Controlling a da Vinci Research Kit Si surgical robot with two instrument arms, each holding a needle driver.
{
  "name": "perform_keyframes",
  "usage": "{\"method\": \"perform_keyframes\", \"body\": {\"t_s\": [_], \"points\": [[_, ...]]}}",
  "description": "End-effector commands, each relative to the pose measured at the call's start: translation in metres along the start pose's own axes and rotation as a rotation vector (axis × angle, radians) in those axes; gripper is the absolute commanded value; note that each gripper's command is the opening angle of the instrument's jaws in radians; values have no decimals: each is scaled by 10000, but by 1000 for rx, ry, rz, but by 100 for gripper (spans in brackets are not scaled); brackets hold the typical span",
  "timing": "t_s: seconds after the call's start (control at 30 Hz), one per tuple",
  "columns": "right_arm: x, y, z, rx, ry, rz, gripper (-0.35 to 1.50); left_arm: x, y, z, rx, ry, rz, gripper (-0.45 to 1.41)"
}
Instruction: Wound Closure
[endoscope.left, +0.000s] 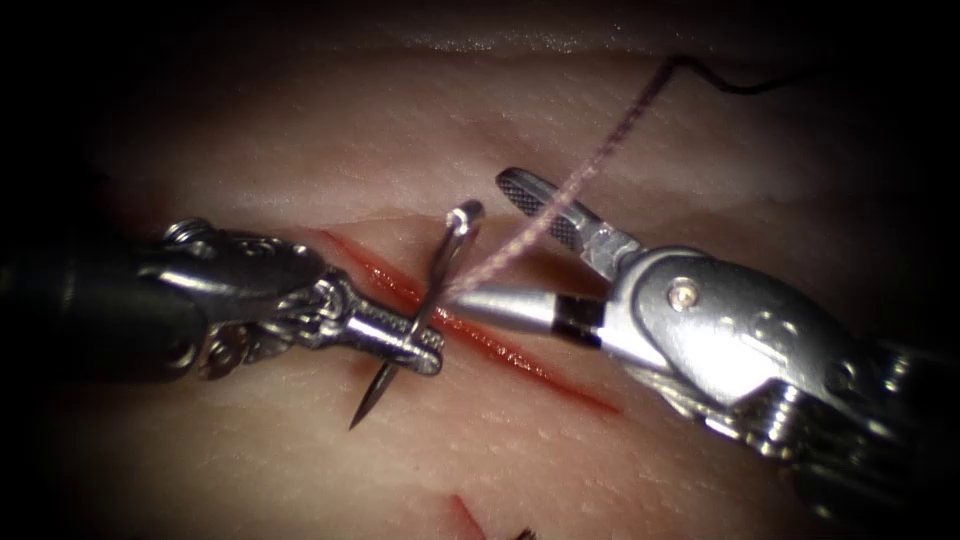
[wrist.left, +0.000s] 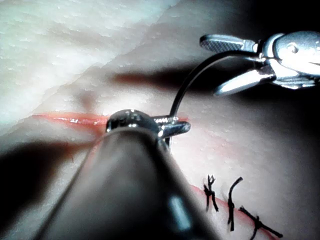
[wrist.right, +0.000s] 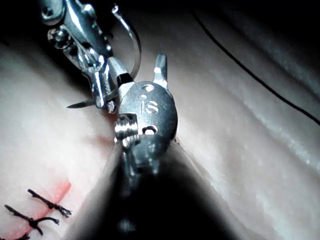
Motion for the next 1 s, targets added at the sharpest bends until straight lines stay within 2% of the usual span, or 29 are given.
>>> {"method": "perform_keyframes", "body": {"t_s": [0.03,0.13,0.2,0.3,0.67,0.77,0.87,0.93,0.97,1.0], "points": [[2,0,14,-15,-7,-5,63,2,-4,7,-1,3,1,-45],[1,2,17,-52,-22,-8,63,1,-4,7,2,4,0,-45],[-1,2,20,-73,-44,-15,76,1,-3,6,2,7,-1,-45],[-3,1,21,-73,-55,-19,81,1,-3,6,3,11,-2,-45],[-5,-7,31,-60,-74,-15,83,0,-4,7,9,13,-4,-45],[-5,-8,32,-58,-75,-16,78,-1,-4,7,10,13,-3,-45],[-5,-8,32,-57,-75,-16,64,-2,-4,7,12,14,-3,-45],[-5,-8,31,-55,-77,-17,46,-2,-4,6,9,12,-3,-45],[-5,-9,31,-57,-75,-17,29,-2,-3,6,10,12,-3,-45],[-5,-10,30,-58,-65,-16,-22,-2,-3,6,7,11,-3,-45]]}}
